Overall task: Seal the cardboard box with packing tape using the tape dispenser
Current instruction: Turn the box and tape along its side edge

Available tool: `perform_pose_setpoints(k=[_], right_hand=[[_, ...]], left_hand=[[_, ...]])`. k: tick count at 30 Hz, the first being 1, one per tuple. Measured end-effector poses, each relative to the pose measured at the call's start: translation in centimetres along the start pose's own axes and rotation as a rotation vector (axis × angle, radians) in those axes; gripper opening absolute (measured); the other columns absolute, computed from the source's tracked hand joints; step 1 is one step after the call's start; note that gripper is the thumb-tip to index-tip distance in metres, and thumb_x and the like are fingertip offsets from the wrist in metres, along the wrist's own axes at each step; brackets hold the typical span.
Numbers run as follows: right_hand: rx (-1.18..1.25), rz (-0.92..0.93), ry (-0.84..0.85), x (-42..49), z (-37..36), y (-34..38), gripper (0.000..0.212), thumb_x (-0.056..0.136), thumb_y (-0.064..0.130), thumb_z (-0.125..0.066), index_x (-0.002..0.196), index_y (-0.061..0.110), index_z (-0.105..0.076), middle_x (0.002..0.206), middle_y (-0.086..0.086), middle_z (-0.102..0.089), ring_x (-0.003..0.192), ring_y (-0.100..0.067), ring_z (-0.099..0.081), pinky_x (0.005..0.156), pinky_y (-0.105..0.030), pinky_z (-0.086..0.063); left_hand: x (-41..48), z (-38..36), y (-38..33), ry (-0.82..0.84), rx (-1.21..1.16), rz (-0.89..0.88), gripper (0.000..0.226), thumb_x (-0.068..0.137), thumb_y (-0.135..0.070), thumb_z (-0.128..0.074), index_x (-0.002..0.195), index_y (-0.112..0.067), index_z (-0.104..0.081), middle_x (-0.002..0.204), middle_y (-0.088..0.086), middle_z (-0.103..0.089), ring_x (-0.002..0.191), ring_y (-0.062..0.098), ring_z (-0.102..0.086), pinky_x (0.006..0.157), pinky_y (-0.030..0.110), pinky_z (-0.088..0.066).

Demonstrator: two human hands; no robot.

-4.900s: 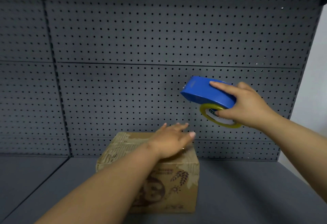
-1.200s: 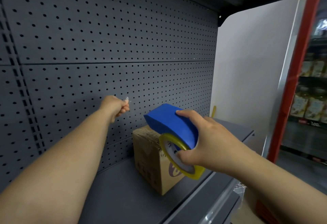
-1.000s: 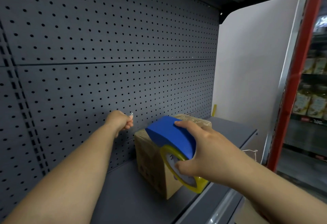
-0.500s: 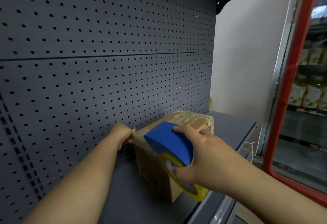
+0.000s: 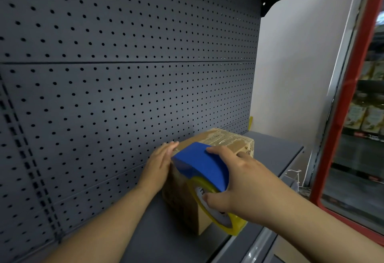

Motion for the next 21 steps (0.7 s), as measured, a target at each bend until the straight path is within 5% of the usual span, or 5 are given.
perform_pose_setpoints(k=[10, 14, 17, 21], right_hand=[[-0.078, 0.053, 0.023, -1.2, -1.4, -0.3, 0.098, 0.062, 0.057, -0.07, 0.135, 0.046, -0.006, 0.114, -0.004, -0.04, 0.105, -0.03, -0.049, 0.086, -0.04, -0.049], [-0.061, 0.087, 0.0, -2.6, -1.6, -1.1, 0.094, 0.066, 0.053, -0.066, 0.135, 0.046, -0.004, 0.11, -0.003, -0.037, 0.097, -0.027, -0.047, 0.077, -0.033, -0.046], [-0.013, 0.086, 0.008, -3.9, -1.7, -2.4, 0.094, 0.065, 0.057, -0.065, 0.136, 0.047, -0.004, 0.121, -0.003, -0.038, 0.107, -0.027, -0.051, 0.082, -0.029, -0.043], [-0.005, 0.094, 0.041, -5.9, -1.6, -3.7, 0.096, 0.066, 0.06, -0.065, 0.134, 0.051, 0.001, 0.112, 0.0, -0.041, 0.102, -0.024, -0.052, 0.084, -0.028, -0.044]], left_hand=[[-0.2, -1.1, 1.2, -0.054, 0.111, 0.128, 0.039, 0.099, -0.016, -0.032, 0.132, -0.016, -0.051, 0.14, 0.003, -0.048, 0.129, 0.018, -0.036, 0.102, 0.023, -0.024], [-0.3, -1.0, 1.1, -0.019, 0.183, 0.173, 0.044, 0.097, -0.019, -0.026, 0.137, -0.016, -0.046, 0.144, 0.002, -0.043, 0.133, 0.017, -0.035, 0.109, 0.028, -0.024], [-0.7, -0.8, 0.3, 0.023, 0.262, 0.124, 0.055, 0.092, -0.025, -0.016, 0.139, -0.014, -0.043, 0.146, 0.005, -0.04, 0.135, 0.019, -0.033, 0.111, 0.03, -0.023], [-0.8, -0.6, 0.1, 0.048, 0.286, 0.14, 0.05, 0.097, -0.021, -0.018, 0.141, -0.012, -0.04, 0.149, 0.007, -0.036, 0.137, 0.021, -0.031, 0.112, 0.03, -0.022]])
Point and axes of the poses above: each hand's wrist, its own x-axis towards the middle knuckle, its own z-axis out of the back of the hand, y = z × x, the point moved 7 cm from there along x, towards the middle knuckle
